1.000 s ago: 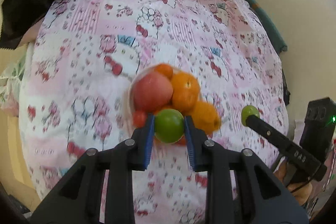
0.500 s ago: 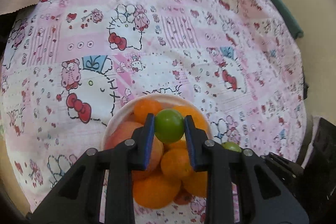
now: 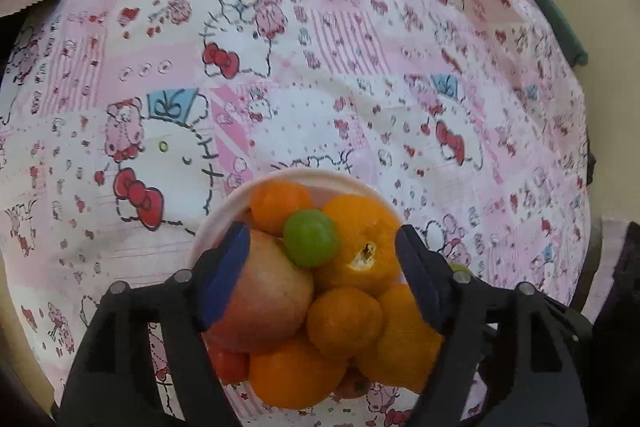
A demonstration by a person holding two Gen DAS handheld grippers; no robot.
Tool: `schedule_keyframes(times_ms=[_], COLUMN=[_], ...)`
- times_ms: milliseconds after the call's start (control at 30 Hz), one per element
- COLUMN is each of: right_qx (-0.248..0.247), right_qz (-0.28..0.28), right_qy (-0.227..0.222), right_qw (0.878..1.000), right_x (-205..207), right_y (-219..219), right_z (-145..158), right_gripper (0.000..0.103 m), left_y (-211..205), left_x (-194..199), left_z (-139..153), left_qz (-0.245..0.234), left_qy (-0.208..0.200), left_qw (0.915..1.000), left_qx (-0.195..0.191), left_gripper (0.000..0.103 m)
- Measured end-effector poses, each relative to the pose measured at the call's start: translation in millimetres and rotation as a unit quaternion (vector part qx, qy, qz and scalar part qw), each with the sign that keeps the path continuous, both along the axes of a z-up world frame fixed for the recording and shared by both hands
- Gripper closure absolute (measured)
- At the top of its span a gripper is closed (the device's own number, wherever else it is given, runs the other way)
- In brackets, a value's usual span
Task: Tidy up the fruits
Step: 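Set the lime on top of the plate fruit with the left tool while the right tool sets its lime, then open both tools and pull them back from the plate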
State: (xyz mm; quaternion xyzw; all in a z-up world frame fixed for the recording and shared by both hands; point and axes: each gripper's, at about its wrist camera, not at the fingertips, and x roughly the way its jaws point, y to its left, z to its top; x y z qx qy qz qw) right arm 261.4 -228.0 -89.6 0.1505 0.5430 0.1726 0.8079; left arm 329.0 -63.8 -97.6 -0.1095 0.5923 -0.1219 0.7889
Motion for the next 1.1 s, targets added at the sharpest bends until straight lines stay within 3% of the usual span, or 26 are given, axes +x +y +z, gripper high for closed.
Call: schedule_keyframes(times_ms=[100,233,433,533,600,667,800,1000,1100], right_qx=[0.003,-0.002,-0.010,-0.018,-0.023,-0.027,-0.027,-0.030,-0.008], right_qz=[-0.004,0.007,0.038,0.050,0.056,0.062,0.061,0.063,0.044], right_qy=[-0.005,-0.010,-0.008,-0.004,-0.006,-0.006,0.005,0.006,0.000], right_qw=[1.000,1.000,0.999,0.999,0.998,0.998,0.998,0.998,0.999], right_x=[0,-1,10,22,26,29,30,25,23], right_y=[-3,3,31,49,58,66,72,73,61], right_z=[4,7,3,-3,-5,-7,-11,-10,0], right_gripper=[0.069,0.069,0.069,0.069,0.069,0.069,0.069,0.064,0.052], left_y=[13,44,105,120,129,134,132,129,124], left_x=[-9,-38,-112,-145,-162,-170,-170,-167,-167], left_z=[19,47,67,69,69,66,60,57,58], left_qz=[0.008,0.022,0.068,0.087,0.108,0.124,0.125,0.123,0.117], left_qy=[-0.021,-0.059,-0.053,-0.044,-0.044,-0.051,-0.068,-0.071,-0.080], left_qw=[0.9997,0.9969,0.9926,0.9920,0.9916,0.9897,0.9866,0.9872,0.9870], left_qx=[0.003,0.048,0.086,0.080,0.056,0.050,0.080,0.072,0.076], left_gripper=[0.031,0.031,0.031,0.031,0.031,0.031,0.031,0.031,0.031])
